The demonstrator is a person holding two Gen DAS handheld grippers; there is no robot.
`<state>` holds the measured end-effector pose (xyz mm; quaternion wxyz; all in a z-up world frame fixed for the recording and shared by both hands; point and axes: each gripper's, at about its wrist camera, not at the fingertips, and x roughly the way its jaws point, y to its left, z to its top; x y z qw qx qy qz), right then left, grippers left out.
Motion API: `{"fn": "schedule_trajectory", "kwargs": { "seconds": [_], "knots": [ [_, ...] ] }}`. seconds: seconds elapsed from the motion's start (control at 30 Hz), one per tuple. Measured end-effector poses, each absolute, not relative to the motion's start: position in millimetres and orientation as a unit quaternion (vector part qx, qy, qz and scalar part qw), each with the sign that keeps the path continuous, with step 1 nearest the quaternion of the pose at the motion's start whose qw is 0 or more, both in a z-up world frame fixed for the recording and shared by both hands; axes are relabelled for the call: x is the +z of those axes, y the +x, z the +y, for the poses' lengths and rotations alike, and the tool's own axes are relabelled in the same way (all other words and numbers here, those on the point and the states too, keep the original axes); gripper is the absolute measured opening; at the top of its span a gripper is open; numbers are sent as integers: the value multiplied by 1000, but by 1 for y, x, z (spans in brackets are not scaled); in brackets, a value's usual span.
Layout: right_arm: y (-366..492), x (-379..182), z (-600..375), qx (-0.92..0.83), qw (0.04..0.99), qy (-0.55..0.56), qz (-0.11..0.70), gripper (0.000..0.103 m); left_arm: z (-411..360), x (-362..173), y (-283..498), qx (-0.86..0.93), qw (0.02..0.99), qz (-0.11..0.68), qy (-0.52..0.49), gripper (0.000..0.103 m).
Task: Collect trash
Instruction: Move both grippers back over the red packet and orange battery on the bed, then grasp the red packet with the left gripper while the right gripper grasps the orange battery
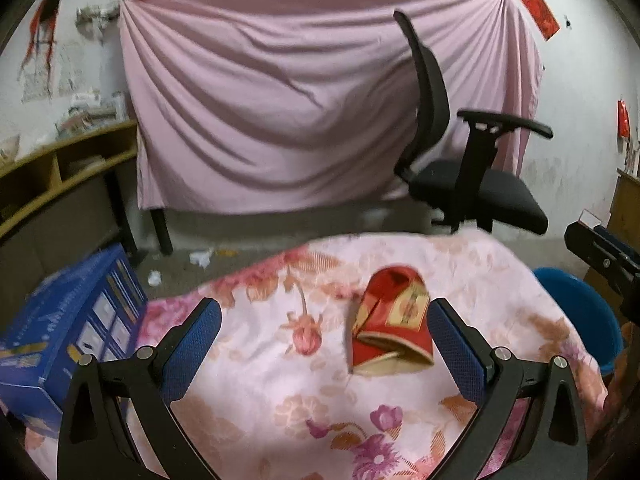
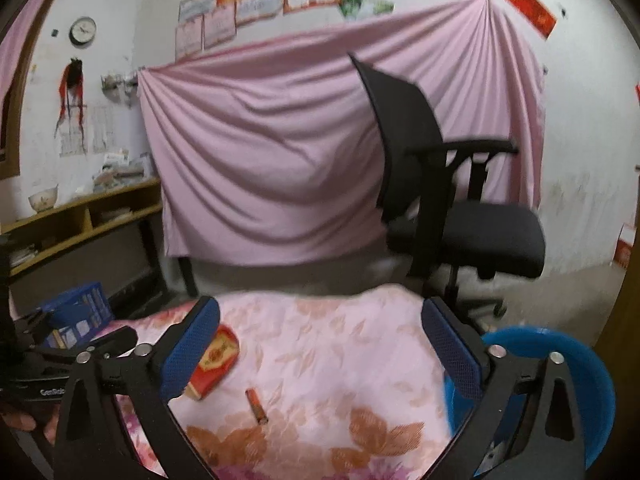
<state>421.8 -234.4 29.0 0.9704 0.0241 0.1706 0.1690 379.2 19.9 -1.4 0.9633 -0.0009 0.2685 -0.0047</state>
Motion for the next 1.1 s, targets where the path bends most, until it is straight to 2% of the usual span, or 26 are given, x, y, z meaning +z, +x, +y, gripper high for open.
{"fn": "schedule_trajectory", "kwargs": {
  "seconds": [0.13, 0.2, 0.27, 0.37, 0.53, 0.73, 1.0, 1.1],
  "knots": [
    [433, 17, -229, 184, 955, 19, 232, 84, 26, -14, 393, -29, 952, 302, -33, 99],
    [440, 8, -226, 188, 945, 15, 268, 77, 29, -19, 399, -42, 947, 315, -51, 91],
    [444, 2, -224, 197, 936, 16, 293, 70, 29, -22, 405, -52, 941, 329, -61, 78],
    [445, -3, -220, 211, 926, 15, 312, 59, 28, -27, 413, -67, 932, 348, -72, 64],
    [448, -13, -210, 230, 909, 1, 348, 47, 24, -34, 424, -91, 918, 376, -87, 49],
    [453, -25, -192, 254, 884, -30, 391, 31, 27, -40, 433, -112, 901, 404, -113, 49],
    [459, -36, -181, 253, 866, -48, 428, 29, 25, -41, 435, -120, 896, 411, -118, 47],
    [460, -37, -180, 251, 864, -53, 433, 29, 21, -41, 435, -126, 895, 412, -115, 41]
  ]
}}
